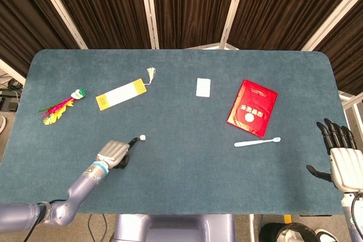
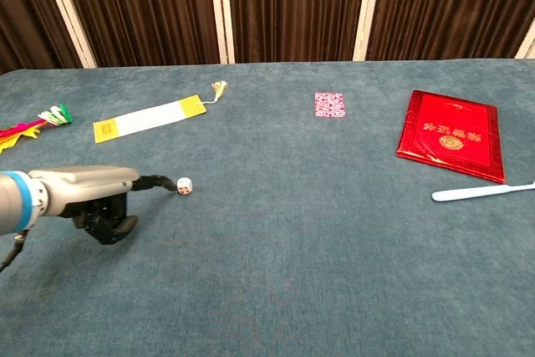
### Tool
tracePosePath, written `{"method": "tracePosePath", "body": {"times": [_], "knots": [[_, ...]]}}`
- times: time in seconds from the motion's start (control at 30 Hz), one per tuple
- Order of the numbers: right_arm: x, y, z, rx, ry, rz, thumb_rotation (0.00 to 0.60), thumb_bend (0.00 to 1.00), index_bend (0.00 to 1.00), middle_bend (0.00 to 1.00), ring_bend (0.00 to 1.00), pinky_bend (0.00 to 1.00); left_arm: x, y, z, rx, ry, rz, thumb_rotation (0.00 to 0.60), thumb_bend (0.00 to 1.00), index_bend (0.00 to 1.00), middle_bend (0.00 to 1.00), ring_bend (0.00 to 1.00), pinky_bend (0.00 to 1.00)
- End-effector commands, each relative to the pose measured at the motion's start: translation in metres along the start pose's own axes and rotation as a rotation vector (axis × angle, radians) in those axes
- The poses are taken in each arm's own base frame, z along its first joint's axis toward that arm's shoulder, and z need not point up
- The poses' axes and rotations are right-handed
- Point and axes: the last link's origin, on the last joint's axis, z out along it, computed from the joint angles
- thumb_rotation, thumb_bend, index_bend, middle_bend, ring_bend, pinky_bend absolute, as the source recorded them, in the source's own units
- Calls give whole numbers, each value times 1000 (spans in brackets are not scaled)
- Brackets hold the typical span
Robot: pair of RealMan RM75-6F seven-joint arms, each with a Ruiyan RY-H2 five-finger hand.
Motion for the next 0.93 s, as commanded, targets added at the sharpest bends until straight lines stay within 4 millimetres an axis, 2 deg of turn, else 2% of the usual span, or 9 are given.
{"method": "tracePosePath", "body": {"times": [0.03,0.27,0.4,0.47,0.53,0.6,0.63,0.77,0.93], "knots": [[1,0,0,2,2,0,600,0,0,0,0,0,1,-13,-9,36,11,-28,600,755,0,973,923,1000],[1,-3,-1,13,3,2,600,0,0,0,0,0,27,-27,-29,45,178,-75,600,756,0,971,921,1000],[2,-5,-2,24,6,8,600,0,0,0,0,0,52,-35,-56,44,334,-80,600,754,0,916,864,995],[2,-6,-2,29,7,11,600,0,0,0,0,0,63,-40,-71,50,414,-72,600,686,0,751,696,851],[3,-6,-4,37,8,15,600,0,0,0,0,0,72,-49,-93,64,515,-64,600,378,0,318,272,337],[5,-6,-5,45,11,22,600,0,0,0,0,0,71,-64,-119,110,575,-68,600,134,0,46,29,37],[5,-6,-5,48,12,24,600,0,0,0,0,0,70,-69,-128,129,587,-68,600,71,0,0,0,0],[7,-7,-5,69,19,47,600,0,0,0,0,0,63,-94,-166,247,647,-61,600,32,0,0,0,0],[8,-6,-6,78,31,41,600,0,0,0,0,0,51,-116,-190,296,696,-94,600,7,0,0,0,0]]}}
